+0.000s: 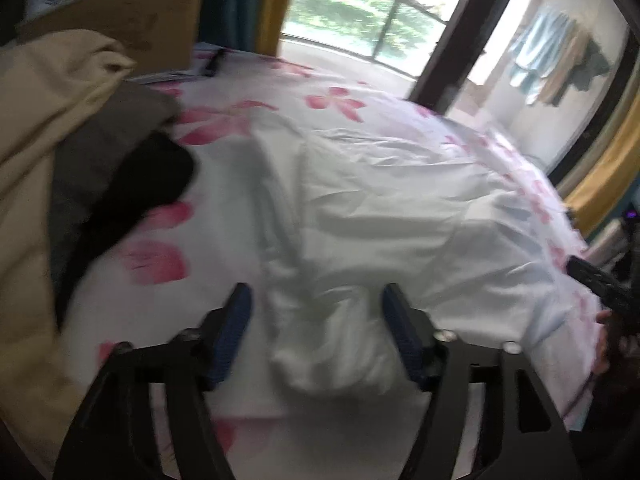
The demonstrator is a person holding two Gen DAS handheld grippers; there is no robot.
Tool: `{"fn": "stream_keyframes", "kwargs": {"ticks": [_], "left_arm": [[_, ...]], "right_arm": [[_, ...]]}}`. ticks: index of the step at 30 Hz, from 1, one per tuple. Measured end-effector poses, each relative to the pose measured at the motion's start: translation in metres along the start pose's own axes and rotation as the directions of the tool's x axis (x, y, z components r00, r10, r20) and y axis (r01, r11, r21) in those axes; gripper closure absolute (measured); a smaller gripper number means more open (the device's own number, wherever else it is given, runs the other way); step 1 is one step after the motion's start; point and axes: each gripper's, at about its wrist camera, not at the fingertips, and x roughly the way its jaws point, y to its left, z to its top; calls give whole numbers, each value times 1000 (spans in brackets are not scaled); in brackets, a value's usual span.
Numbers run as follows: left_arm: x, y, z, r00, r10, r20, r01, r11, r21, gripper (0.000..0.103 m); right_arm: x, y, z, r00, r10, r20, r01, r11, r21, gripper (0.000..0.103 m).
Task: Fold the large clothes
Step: 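Release the fold with the left tool and smooth the bundle edge, then grasp the white jacket bundle end with the left tool while the right tool grasps beside it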
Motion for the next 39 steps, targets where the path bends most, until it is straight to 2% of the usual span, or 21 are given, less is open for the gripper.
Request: {"fn": "stream_keyframes", "kwargs": {"ticks": [2,5,10,15,20,25,34,39], "left_arm": [[5,-4,3,997,-82,-13,82,997,-2,22],[12,-10,4,988,-155,-16,155,988,0,17],[18,-11,7,974,-227,2,227,973,-43,14],[25,-14,13,959,-284,-11,283,957,-64,13],[33,-24,20,958,-287,-10,286,956,-60,13],[44,-46,24,956,-292,-31,292,956,-8,12],[58,-77,33,983,-165,-85,174,979,110,12],[61,-79,33,987,-140,-74,150,977,149,12]], "right_arm": [[3,2,3,1000,25,-2,-25,1000,-5,26],[12,8,6,998,59,-17,-60,998,-15,26],[38,21,9,995,79,-63,-81,996,-33,26],[51,28,11,990,125,-71,-126,992,-16,26],[68,31,8,981,163,-104,-162,987,21,26],[72,39,9,982,152,-110,-155,988,-18,26],[75,43,9,978,184,-100,-187,982,-19,26],[75,43,9,975,203,-90,-205,979,-17,31]]}}
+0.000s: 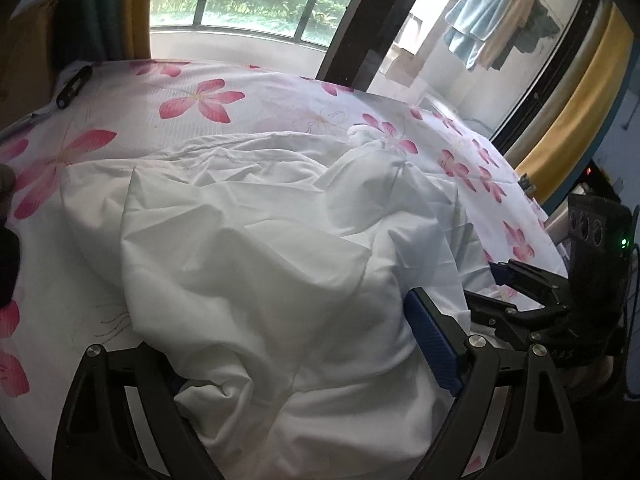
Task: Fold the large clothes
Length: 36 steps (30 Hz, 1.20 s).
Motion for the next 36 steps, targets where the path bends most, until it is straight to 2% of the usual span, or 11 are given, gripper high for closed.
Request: {"fn": "stream_keyframes", "kwargs": {"ticks": [2,4,6,8,10,15,18,21,36], "left_arm": [[0,0,0,1000,4,1,-4,1000,10,13],[1,-3,-1,1000,13,2,-13,1000,26,19],[0,-3,-2,1000,-18,4,18,1000,22,43],[2,-4,-4,998,-64,4,64,998,5,54],[0,-9,-7,998,-53,18,52,998,23,58],[-8,-15,-8,998,-42,51,39,998,44,76],[-13,-18,-8,998,-34,59,31,998,57,80],[-19,-20,-9,996,-37,76,33,998,59,82],[-69,-39,-8,984,-45,174,26,994,107,83]], "right_arm": [[0,0,1,1000,5,2,-5,1000,2,33],[1,-1,1,1000,15,6,-15,1000,4,34],[1,-1,1,1000,22,12,-22,1000,5,37],[1,0,1,1000,27,14,-27,1000,9,40],[1,-2,1,999,38,19,-38,999,19,44],[-2,-5,-1,996,88,22,-89,995,41,64],[-7,0,-2,995,93,42,-94,995,31,73],[-15,7,-2,994,89,65,-89,996,9,77],[-64,35,5,980,84,179,-71,994,-82,81]]}}
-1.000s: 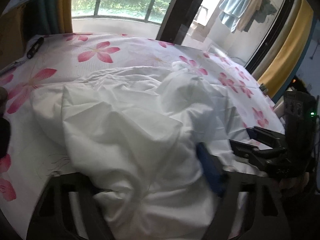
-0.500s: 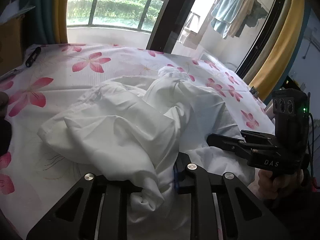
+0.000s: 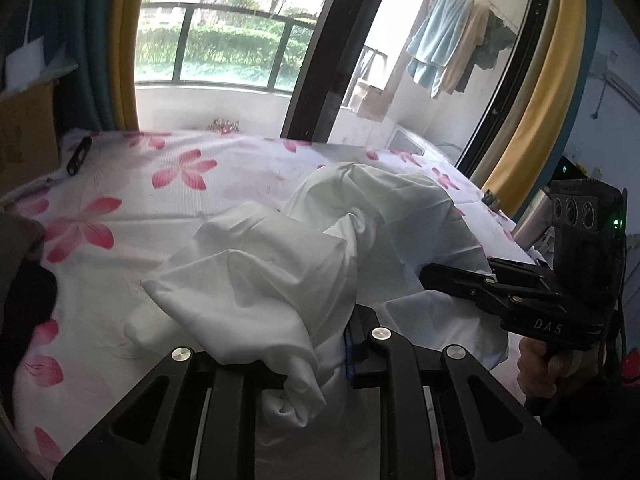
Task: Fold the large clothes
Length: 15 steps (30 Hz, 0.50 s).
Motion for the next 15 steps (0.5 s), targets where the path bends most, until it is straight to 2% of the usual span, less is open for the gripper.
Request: {"fn": "stream_keyframes", "kwargs": {"ticks": [8,15], "left_arm": [[-23,-7,11,998,22,55,-25,998,56,83],[-51,8,20,991,46,123,-55,997,63,83]], "right_arm": [[-16,21,15,998,-2,61,5,998,-62,82],[-16,46,36,995,20,97,-8,992,-128,83]]}}
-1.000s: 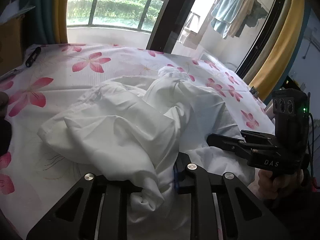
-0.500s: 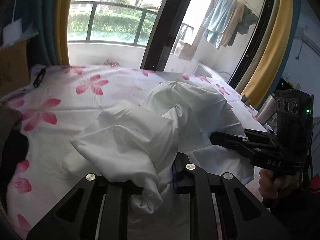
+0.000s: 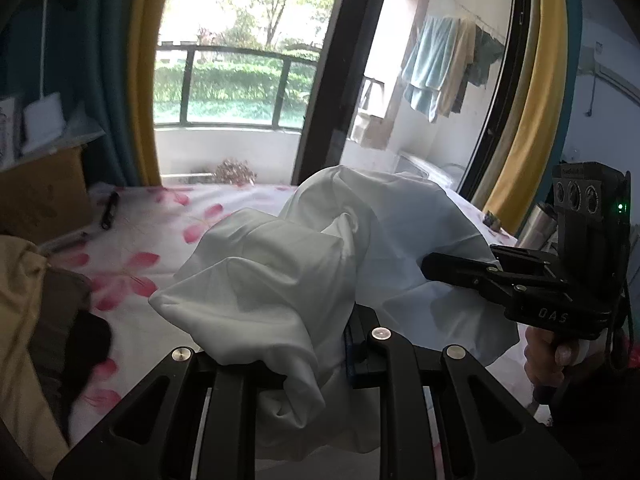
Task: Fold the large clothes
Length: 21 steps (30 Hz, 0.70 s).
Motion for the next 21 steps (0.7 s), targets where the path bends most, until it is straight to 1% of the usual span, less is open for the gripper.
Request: {"fn": "stream_keyframes", "kwargs": {"ticks": [9,14,18,21], "left_arm": [[-29,33,17,996,61,66,-62,998,14,83],[-43,62,28,989,105,102,-106,994,13,83],[-48,83,34,984,138,109,-141,990,17,83],[-44,99,33,983,156,92,-158,987,16,83]], "right_arm": [[27,36,34,999,46,25,-44,996,-72,83],[46,58,53,997,69,43,-63,992,-111,83],[68,72,62,995,88,48,-81,989,-122,83],[86,77,61,995,94,35,-89,989,-118,83]]}}
